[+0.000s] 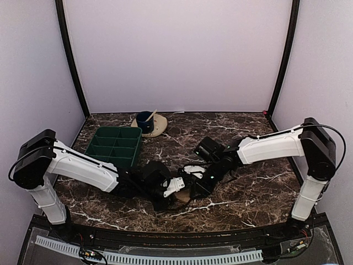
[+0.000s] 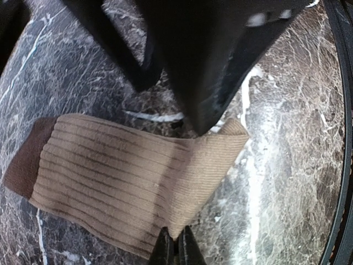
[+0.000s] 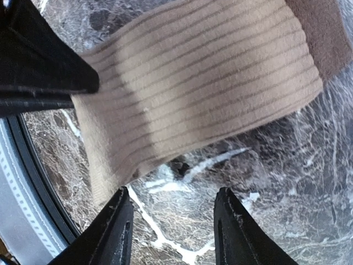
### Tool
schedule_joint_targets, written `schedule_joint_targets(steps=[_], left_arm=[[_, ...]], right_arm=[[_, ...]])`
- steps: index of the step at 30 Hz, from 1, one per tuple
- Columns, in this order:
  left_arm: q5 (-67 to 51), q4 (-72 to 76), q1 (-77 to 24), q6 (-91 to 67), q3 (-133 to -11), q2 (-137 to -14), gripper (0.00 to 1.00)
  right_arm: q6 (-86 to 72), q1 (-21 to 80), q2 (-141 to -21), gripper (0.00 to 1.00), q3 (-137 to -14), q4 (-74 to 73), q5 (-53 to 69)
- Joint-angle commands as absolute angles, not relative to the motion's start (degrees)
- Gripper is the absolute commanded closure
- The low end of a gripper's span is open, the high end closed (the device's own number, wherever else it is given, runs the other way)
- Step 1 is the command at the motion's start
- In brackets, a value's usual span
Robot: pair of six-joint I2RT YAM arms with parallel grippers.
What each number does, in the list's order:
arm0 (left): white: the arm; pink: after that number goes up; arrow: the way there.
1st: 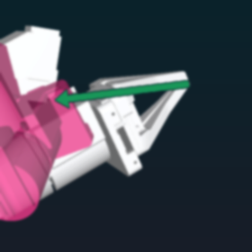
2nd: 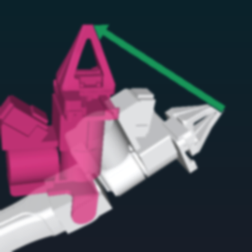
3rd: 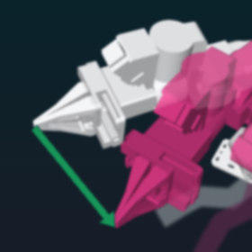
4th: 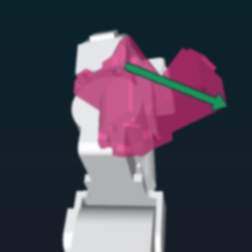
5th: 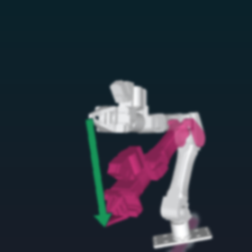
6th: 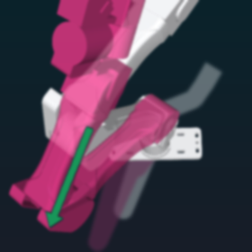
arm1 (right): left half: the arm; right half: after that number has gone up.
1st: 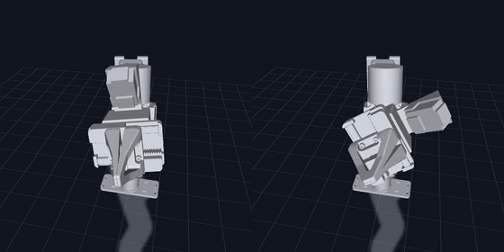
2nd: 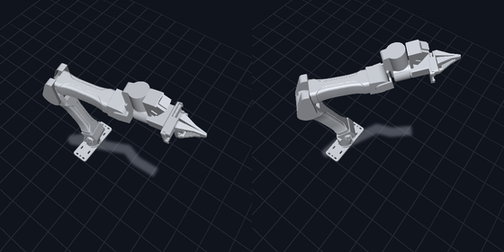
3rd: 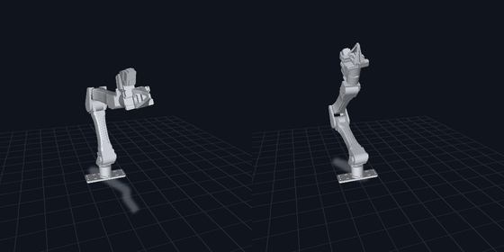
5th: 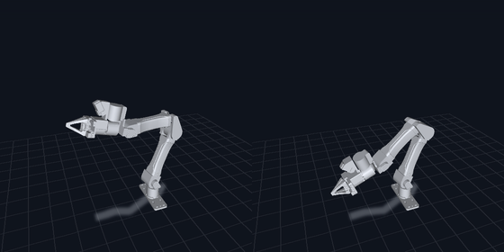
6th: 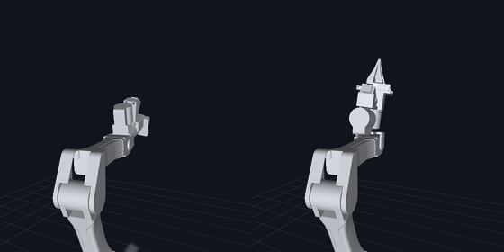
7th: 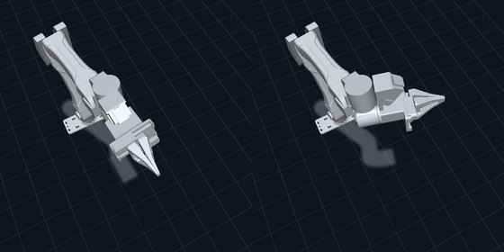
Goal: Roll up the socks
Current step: Roll the sock at the center of the board.
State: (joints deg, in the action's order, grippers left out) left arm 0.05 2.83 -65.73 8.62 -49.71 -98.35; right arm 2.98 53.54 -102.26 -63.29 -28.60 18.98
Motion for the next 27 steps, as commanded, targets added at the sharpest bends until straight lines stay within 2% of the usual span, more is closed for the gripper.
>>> schedule_joint_targets(steps=[1,16,27], left_arm=[[-7.8,-3.1,-63.7,6.8,-52.3,-96.4,0.98],[-25.1,-12.4,-58.4,6.3,-57.1,-100.7,0.97],[-33.6,-17.0,-55.0,6.0,-59.8,-104.4,0.96]], right_arm=[[1.0,53.2,-98.8,0.53,-61.3,-24.6,16.0],[-2.7,53.7,-89.0,0.51,-51.1,-13.6,11.1],[-0.3,60.8,-85.5,0.51,-46.4,-10.2,1.2]])
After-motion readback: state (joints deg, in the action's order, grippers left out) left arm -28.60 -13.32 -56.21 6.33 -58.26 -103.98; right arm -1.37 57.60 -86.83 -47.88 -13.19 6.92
